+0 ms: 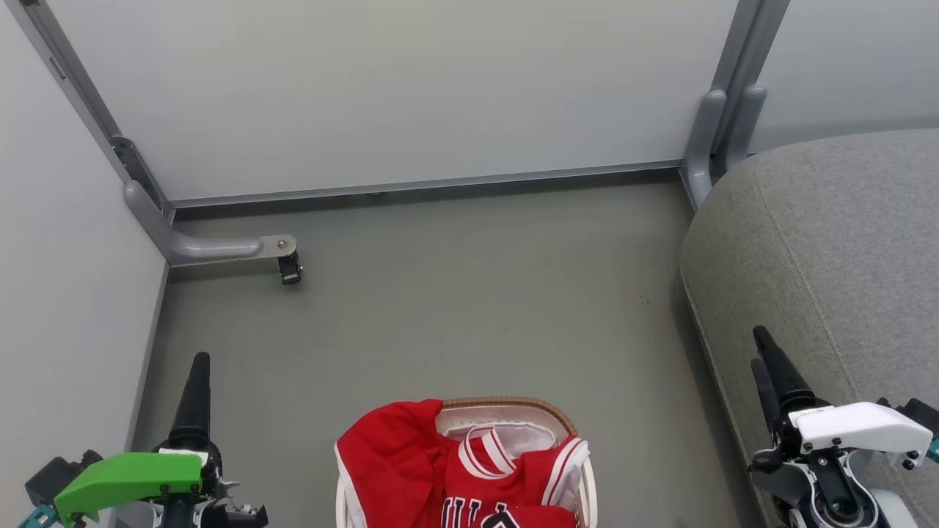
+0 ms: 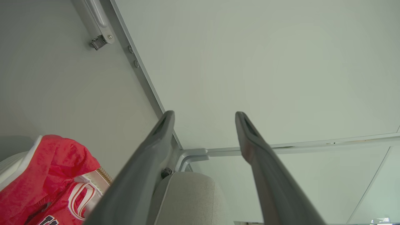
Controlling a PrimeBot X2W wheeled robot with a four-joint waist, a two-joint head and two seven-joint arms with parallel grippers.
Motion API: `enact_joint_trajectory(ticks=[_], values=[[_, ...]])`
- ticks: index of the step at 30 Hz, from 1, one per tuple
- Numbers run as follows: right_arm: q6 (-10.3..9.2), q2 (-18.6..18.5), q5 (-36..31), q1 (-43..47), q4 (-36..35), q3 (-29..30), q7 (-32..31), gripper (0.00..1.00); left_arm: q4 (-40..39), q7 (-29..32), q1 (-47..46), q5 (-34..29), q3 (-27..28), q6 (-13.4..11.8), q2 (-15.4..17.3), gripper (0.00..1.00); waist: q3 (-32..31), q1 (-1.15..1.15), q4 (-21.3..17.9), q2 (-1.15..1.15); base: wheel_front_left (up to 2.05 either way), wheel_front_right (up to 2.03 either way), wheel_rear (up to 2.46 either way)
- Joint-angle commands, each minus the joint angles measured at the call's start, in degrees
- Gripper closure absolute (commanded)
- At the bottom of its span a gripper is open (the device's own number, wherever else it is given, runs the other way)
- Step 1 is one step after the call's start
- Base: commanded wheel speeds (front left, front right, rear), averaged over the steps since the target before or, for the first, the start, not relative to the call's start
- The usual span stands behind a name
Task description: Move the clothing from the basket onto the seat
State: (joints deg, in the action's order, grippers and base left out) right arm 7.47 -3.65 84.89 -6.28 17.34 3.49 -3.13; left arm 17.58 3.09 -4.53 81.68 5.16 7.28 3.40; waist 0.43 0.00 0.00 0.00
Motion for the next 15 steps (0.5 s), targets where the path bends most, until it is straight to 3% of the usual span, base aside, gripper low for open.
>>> enact_joint_trajectory(ticks=[1, 15], values=[[0.01, -0.8, -2.4, -2.0, -0.6, -0.3, 0.7, 0.00, -0.6, -0.7, -2.2, -3.1, -0.3, 0.1, 1.0, 0.00, 0.0, 0.00, 0.0, 0.00, 0.00, 0.00, 0.00], [0.02, -1.9, -17.2, -4.0, 0.3, -3.8, 4.1, 0.00, 0.2, -4.1, -3.1, -20.9, -2.0, 0.0, 2.2, 0.00, 0.4, 0.00, -0.1, 0.00, 0.00, 0.00, 0.00]])
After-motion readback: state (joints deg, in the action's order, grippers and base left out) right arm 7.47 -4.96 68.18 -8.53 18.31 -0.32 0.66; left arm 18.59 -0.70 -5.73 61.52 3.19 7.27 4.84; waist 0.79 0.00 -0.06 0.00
